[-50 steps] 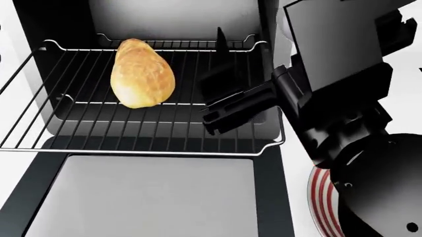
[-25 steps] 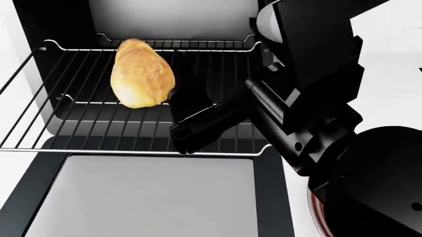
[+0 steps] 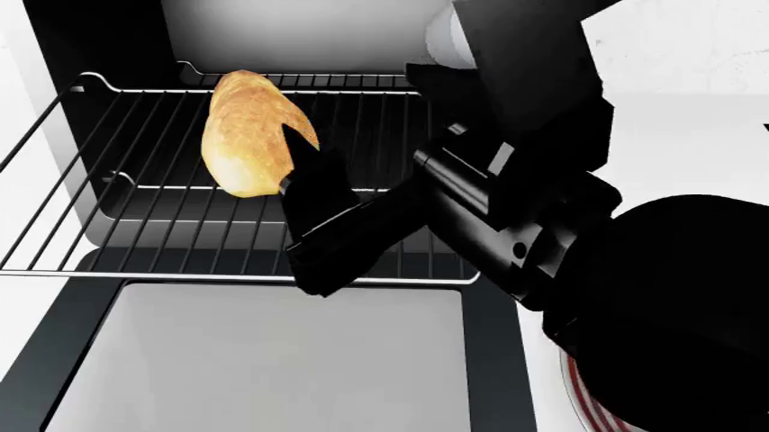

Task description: Pick the bread from the top rack and place it on the plate on the counter.

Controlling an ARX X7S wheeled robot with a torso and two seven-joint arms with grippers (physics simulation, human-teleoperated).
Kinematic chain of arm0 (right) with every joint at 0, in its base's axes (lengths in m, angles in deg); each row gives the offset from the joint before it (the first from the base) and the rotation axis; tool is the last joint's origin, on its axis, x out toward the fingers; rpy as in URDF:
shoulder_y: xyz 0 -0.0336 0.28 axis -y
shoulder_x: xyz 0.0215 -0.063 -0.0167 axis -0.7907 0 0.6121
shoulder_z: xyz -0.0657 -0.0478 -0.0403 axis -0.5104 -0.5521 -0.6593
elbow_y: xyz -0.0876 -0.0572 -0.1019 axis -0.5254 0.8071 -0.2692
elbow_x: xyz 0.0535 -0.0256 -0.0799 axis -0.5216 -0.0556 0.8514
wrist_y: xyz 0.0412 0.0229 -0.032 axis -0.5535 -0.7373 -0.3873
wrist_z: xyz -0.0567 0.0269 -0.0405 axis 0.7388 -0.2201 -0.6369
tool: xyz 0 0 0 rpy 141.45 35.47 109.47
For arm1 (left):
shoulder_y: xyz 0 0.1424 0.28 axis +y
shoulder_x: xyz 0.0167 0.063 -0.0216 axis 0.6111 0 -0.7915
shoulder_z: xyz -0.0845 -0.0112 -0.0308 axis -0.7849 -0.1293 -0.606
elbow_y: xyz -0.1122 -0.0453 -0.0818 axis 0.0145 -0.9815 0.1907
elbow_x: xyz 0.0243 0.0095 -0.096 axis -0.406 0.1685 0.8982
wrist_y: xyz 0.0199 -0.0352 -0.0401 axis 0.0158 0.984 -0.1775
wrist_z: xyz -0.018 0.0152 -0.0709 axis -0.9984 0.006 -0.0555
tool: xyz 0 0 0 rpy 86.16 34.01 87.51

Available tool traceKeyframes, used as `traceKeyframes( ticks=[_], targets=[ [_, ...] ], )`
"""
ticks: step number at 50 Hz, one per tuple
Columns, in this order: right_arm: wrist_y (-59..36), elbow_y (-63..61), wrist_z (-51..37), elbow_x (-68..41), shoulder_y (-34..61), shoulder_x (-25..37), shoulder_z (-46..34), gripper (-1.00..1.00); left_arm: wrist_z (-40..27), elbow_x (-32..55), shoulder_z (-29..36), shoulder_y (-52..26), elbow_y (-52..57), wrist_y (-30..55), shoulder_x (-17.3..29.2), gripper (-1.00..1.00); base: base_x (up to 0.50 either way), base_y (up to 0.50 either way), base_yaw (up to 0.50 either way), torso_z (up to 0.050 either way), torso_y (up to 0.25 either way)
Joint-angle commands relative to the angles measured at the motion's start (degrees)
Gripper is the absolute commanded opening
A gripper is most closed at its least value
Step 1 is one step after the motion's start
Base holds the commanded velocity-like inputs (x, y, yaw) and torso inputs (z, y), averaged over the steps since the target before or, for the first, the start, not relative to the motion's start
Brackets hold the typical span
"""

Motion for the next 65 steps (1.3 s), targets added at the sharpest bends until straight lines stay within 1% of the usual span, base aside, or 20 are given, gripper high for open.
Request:
traceKeyframes(
  ticks=[1,13,40,60,65],
  targets=[
    [-1.40,4.46,3.96,1.42,3.72,-1.87,-2.53,1.00,0.46,0.27,-0.46,-0.93,-0.20,-1.59,-0.30,1.00,0.00,0.00,0.00,0.000,0.000],
    [-1.14,8.00,6.37,2.61,6.16,-3.58,-6.65,1.00,0.47,1.03,0.00,-1.33,0.09,-2.26,0.86,1.00,0.00,0.00,0.00,0.000,0.000],
    [2.25,15.24,13.20,8.57,11.15,-5.05,-14.84,1.00,-0.17,2.63,1.42,-1.72,0.73,-3.68,2.63,1.00,0.00,0.00,0.00,0.000,0.000],
    [4.15,18.71,15.79,10.41,14.14,-6.85,-18.75,1.00,-0.63,4.13,2.13,-2.01,1.22,-4.58,4.45,1.00,0.00,0.00,0.00,0.000,0.000],
    [5.30,19.01,16.23,11.21,13.51,-6.65,-19.43,1.00,-0.80,4.40,2.33,-2.12,1.28,-4.88,4.68,1.00,0.00,0.00,0.00,0.000,0.000]
  ],
)
